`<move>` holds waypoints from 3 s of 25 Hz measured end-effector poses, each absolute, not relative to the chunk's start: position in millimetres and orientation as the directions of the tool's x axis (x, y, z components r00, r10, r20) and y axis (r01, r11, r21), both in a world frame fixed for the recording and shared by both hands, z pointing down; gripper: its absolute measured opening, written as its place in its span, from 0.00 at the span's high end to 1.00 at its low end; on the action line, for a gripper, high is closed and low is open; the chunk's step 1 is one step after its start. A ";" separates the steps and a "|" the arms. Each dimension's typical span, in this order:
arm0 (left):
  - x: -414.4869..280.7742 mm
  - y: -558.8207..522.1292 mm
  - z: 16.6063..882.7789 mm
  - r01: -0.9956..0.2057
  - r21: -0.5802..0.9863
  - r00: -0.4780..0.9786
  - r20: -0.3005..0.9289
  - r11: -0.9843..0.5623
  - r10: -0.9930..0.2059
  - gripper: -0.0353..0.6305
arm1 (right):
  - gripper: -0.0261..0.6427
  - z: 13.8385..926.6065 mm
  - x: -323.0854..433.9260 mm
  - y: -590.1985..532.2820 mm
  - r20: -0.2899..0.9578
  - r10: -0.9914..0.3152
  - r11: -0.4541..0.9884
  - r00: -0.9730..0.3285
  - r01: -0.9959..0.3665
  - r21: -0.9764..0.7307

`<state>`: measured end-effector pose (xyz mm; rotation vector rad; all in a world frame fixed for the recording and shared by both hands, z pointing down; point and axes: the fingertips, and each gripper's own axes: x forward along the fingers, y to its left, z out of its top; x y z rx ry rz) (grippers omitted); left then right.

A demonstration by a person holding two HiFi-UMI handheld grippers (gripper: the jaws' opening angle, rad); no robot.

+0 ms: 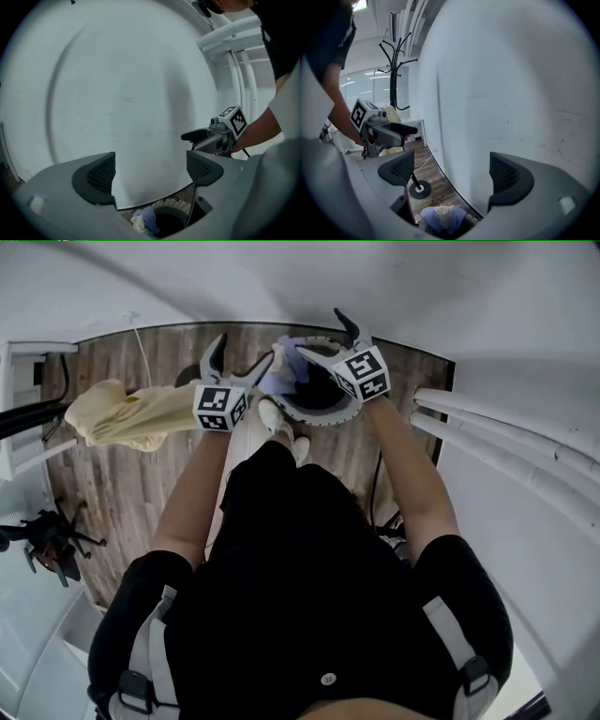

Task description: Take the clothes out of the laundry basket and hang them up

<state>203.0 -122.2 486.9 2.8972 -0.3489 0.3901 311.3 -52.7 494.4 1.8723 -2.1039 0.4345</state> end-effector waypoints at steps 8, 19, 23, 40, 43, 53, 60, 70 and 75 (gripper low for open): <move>239.5 -150.5 583.6 -0.281 0.245 0.899 0.406 -0.928 -0.165 0.24 | 0.26 588.0 316.7 -105.5 0.514 -0.813 0.296 -0.273 -0.954 -0.039; 204.9 -165.3 798.1 -0.485 0.340 0.747 0.641 -0.806 -0.179 0.24 | 0.36 799.8 279.8 -131.0 0.724 -0.468 0.641 -0.508 -0.759 -0.118; 181.0 -159.3 870.6 -0.527 0.337 0.680 0.718 -0.780 -0.149 0.25 | 0.40 865.2 266.9 -133.0 0.786 -0.369 0.675 -0.496 -0.724 -0.140; 191.4 -152.4 1043.6 -0.496 0.465 0.573 0.810 -0.734 0.126 0.34 | 0.50 1049.8 251.8 -135.9 0.908 -0.070 0.741 -0.412 -0.631 -0.229; 188.4 -145.7 1061.0 -0.502 0.480 0.549 0.820 -0.719 0.164 0.36 | 0.51 1067.8 252.4 -132.4 0.917 -0.045 0.743 -0.396 -0.627 -0.234; 186.9 -126.6 1088.0 -0.488 0.541 0.551 0.800 -0.685 0.239 0.62 | 0.68 1088.7 251.2 -139.9 0.947 -0.022 0.751 -0.321 -0.630 -0.196; 185.8 -124.1 1062.6 -0.473 0.457 0.516 0.837 -0.753 0.184 0.87 | 0.81 1074.5 248.3 -133.5 0.967 -0.042 0.771 -0.253 -0.624 -0.130; 187.5 -143.6 996.0 -0.446 0.393 0.606 0.794 -0.805 0.052 0.93 | 0.92 1008.5 249.1 -146.9 0.947 -0.178 0.609 -0.266 -0.786 -0.106; 185.1 -150.5 953.0 -0.407 0.379 0.642 0.766 -0.831 0.035 0.93 | 0.92 957.9 249.8 -146.9 0.919 -0.284 0.436 -0.273 -0.891 -0.130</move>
